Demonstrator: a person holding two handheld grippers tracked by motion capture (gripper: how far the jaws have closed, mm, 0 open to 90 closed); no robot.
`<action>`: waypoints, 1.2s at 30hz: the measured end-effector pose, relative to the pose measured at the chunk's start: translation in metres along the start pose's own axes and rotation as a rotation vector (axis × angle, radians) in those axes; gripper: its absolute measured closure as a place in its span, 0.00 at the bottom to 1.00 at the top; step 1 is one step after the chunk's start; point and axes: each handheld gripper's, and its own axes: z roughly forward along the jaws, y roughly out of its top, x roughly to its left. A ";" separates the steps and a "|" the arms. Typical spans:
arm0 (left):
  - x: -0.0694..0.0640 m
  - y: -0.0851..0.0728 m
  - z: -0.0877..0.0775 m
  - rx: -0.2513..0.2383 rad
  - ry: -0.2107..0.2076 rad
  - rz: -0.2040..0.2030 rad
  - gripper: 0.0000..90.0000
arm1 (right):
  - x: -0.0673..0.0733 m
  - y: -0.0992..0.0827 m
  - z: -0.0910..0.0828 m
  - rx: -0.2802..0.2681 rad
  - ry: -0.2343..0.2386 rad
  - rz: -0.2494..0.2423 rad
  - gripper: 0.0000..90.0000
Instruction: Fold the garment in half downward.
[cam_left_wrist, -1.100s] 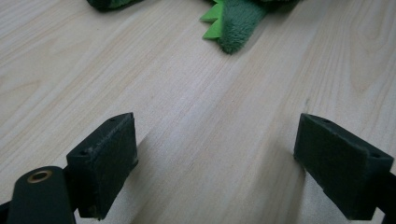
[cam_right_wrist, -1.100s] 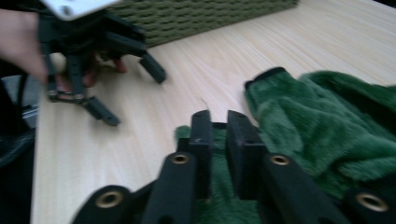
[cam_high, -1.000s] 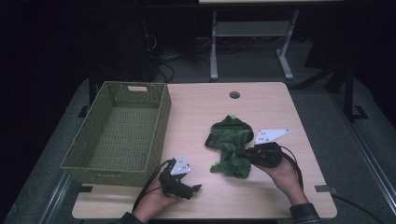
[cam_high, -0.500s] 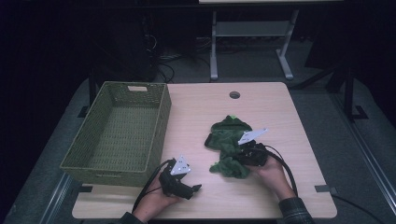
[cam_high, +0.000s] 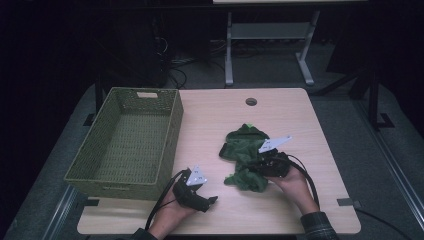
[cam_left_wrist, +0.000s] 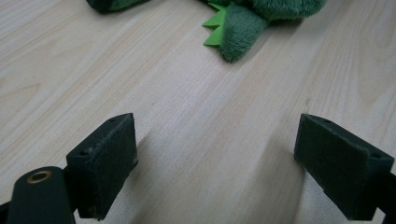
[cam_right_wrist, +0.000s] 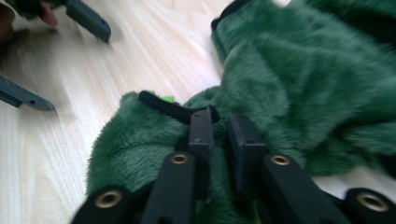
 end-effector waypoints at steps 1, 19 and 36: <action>0.001 0.002 0.000 0.007 -0.004 0.007 0.15 | -0.001 0.000 -0.004 -0.006 -0.001 0.006 0.82; 0.018 0.051 -0.001 -0.040 -0.053 0.027 0.16 | -0.023 0.011 -0.040 -0.075 -0.068 0.045 0.62; 0.069 0.119 0.012 -0.127 -0.004 -0.002 0.36 | -0.064 0.037 -0.046 -0.138 -0.126 0.088 0.61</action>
